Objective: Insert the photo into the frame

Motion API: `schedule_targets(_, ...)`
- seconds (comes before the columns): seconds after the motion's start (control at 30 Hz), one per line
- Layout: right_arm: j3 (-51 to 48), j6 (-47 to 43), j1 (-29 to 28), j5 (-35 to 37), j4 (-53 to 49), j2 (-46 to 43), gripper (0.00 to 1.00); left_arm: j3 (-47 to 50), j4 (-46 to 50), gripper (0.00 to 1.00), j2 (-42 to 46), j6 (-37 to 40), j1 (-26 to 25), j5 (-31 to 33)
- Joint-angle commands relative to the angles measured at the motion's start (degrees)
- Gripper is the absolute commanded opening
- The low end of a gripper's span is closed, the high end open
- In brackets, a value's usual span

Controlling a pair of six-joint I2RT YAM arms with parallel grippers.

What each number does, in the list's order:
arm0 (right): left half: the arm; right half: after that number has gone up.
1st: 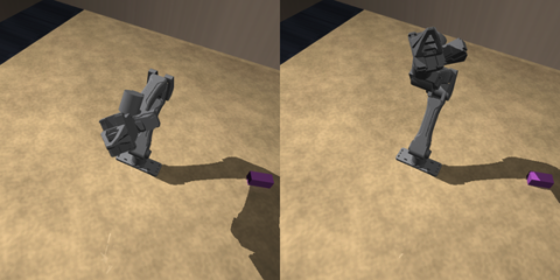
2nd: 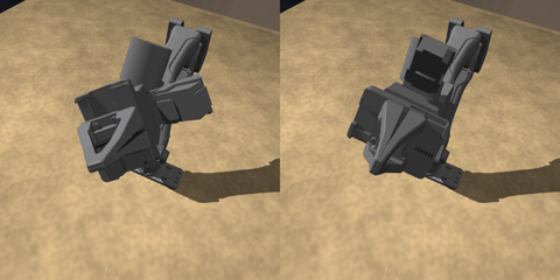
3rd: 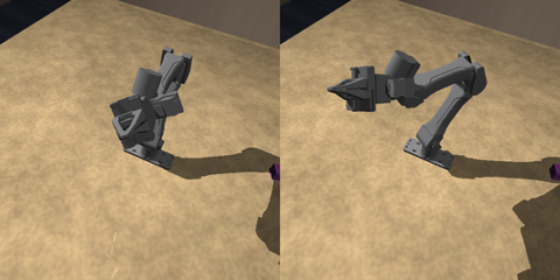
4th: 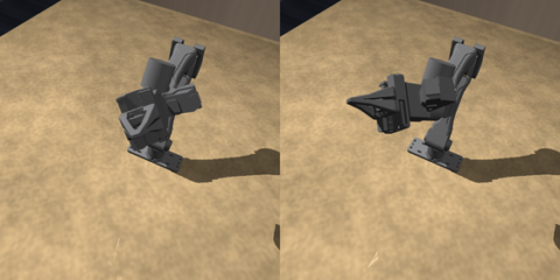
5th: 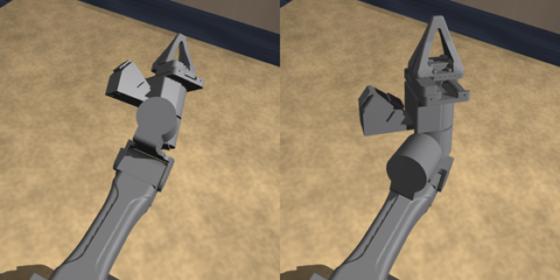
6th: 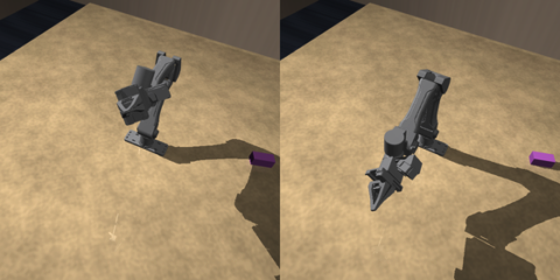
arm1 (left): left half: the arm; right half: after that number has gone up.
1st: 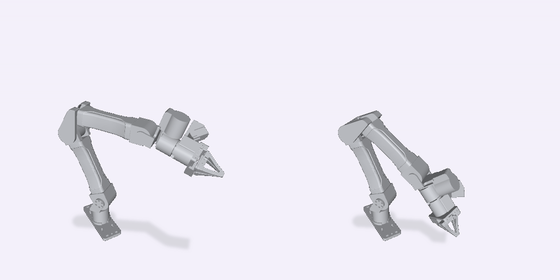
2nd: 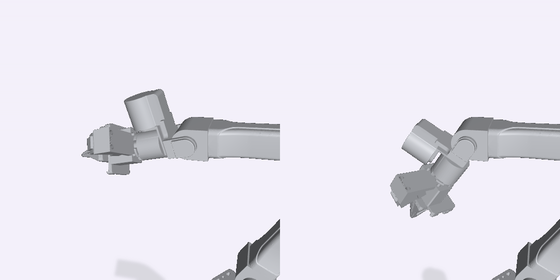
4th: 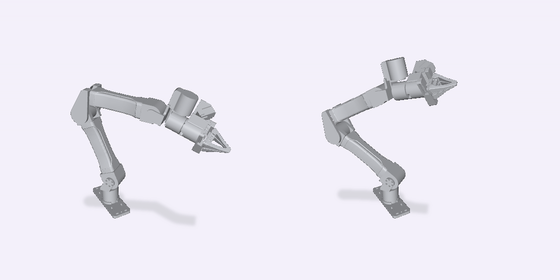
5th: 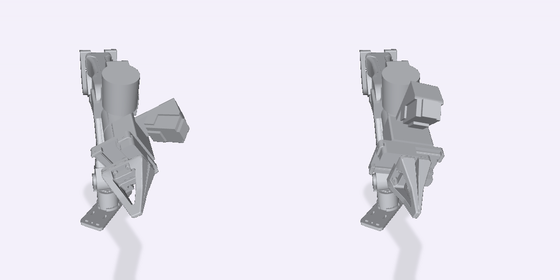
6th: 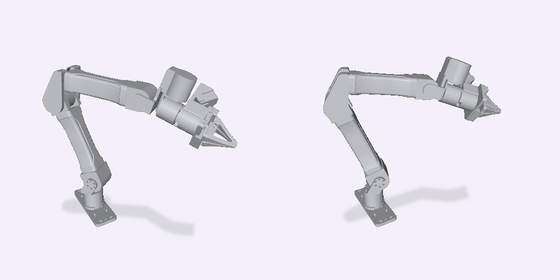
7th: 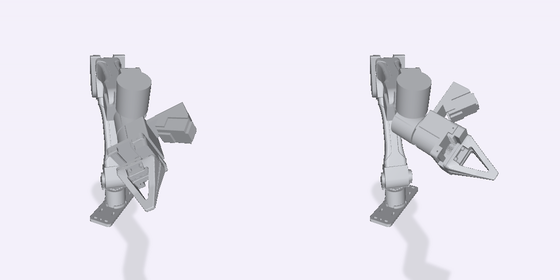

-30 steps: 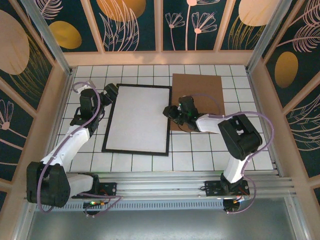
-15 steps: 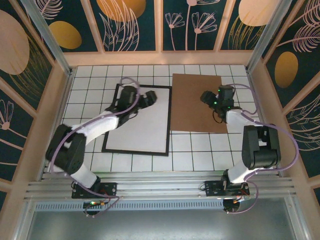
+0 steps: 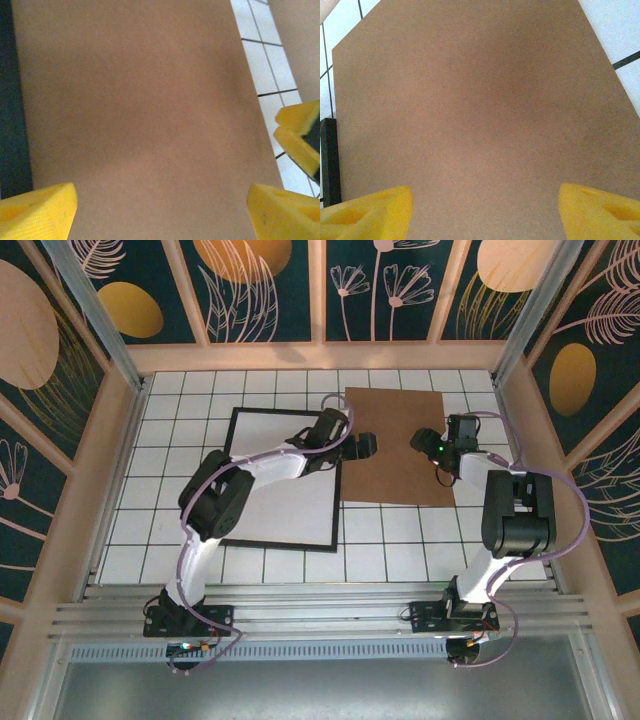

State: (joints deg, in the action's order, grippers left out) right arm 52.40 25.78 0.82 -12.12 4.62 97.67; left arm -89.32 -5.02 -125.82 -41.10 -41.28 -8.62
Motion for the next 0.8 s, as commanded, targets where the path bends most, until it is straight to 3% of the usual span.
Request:
schedule_targets(0.0,1.28,-1.06,0.05,-1.35,-0.46,0.02,0.77,-4.70,3.96,0.88,-3.34,2.14,-0.64,-0.93)
schedule_targets(0.33,1.37,-1.78,0.65,-0.11,-1.55,-0.39,0.77,-10.66,10.84,0.89,-9.31,4.51,-0.51,5.39)
schedule_targets(0.77,1.74,-2.79,1.34,1.32,-2.95,-0.42,0.77,-7.93,13.66,0.90,-5.87,7.27,2.23,15.35)
